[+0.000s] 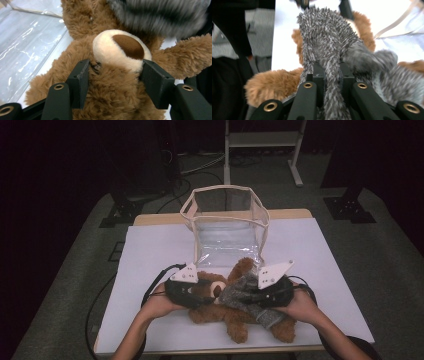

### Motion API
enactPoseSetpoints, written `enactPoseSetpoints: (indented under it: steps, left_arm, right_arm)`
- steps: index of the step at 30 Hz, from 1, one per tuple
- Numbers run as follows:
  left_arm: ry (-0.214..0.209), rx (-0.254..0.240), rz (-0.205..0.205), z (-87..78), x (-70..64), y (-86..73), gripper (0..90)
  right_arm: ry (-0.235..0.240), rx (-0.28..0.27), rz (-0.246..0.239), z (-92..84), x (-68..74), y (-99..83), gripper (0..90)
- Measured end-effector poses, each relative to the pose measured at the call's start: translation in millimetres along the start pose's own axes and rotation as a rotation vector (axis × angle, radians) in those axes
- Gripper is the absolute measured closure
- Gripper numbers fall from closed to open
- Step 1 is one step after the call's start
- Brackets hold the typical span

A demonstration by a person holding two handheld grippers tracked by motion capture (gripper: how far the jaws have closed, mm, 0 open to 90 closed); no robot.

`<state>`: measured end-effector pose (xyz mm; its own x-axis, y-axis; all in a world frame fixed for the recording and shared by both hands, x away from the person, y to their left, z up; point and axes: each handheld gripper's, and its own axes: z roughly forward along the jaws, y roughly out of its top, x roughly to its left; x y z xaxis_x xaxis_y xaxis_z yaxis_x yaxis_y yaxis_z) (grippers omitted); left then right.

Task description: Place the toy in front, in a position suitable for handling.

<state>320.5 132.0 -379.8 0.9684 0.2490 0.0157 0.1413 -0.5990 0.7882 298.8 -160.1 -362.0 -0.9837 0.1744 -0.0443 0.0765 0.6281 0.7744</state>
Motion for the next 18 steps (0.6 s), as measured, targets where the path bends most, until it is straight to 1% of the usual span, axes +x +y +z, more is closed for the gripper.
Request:
enactPoseSetpoints:
  steps: [1, 2, 3, 4, 6, 8, 9, 10, 11, 12, 13, 14, 18]
  left_arm:
    - [0.011, -0.001, 0.002, -3.1, 0.3, -1.1, 39.4]
    - [0.02, -0.01, -0.007, -5.7, 0.5, -2.5, 37.3]
    - [0.024, -0.016, -0.011, -7.9, 1.3, -4.0, 35.8]
    - [0.021, -0.022, -0.017, -9.0, 1.5, -5.3, 35.7]
    - [0.014, -0.022, -0.017, -8.4, 1.5, -5.8, 35.7]
    - [0.009, -0.017, -0.018, -6.3, 1.4, -4.9, 35.7]
    - [-0.001, -0.012, -0.026, -4.5, 1.5, -4.5, 35.7]
    - [-0.016, -0.006, -0.037, -3.0, 1.4, -4.5, 35.8]
    - [-0.028, -0.003, -0.037, -0.9, 0.4, -4.4, 35.8]
    - [-0.03, 0.001, -0.033, 1.0, -1.2, -4.1, 35.9]
    - [-0.034, 0.004, -0.034, 3.2, -2.9, -3.8, 36.8]
    - [-0.031, 0.004, -0.031, 5.2, -4.4, -3.4, 38.3]
    - [-0.013, 0.008, -0.037, 11.5, -5.8, -2.2, 41.4]
  right_arm:
    - [0.0, 0.011, -0.002, 3.4, -0.2, -1.6, 79.5]
    - [0.004, 0.011, 0.0, 4.0, -1.6, -4.2, 79.6]
    - [0.003, 0.012, 0.013, 2.4, -2.9, -6.6, 79.7]
    - [-0.007, 0.019, 0.006, -0.2, -4.9, -8.9, 79.8]
    - [-0.018, 0.033, 0.014, -6.4, -8.1, -12.8, 80.0]
    - [-0.032, 0.052, 0.014, -11.7, -11.0, -15.8, 80.1]
    - [-0.036, 0.057, 0.016, -13.5, -12.3, -16.9, 80.1]
    - [-0.042, 0.063, 0.022, -16.5, -14.6, -18.9, 80.2]
    - [-0.044, 0.067, 0.028, -18.8, -16.7, -20.8, 80.2]
    - [-0.044, 0.068, 0.033, -20.6, -19.1, -23.1, 80.3]
    - [-0.044, 0.067, 0.048, -22.4, -20.7, -25.3, 80.2]
    - [-0.042, 0.065, 0.048, -23.9, -23.1, -27.7, 80.3]
    - [-0.042, 0.046, 0.083, -27.8, -25.5, -30.5, 80.2]
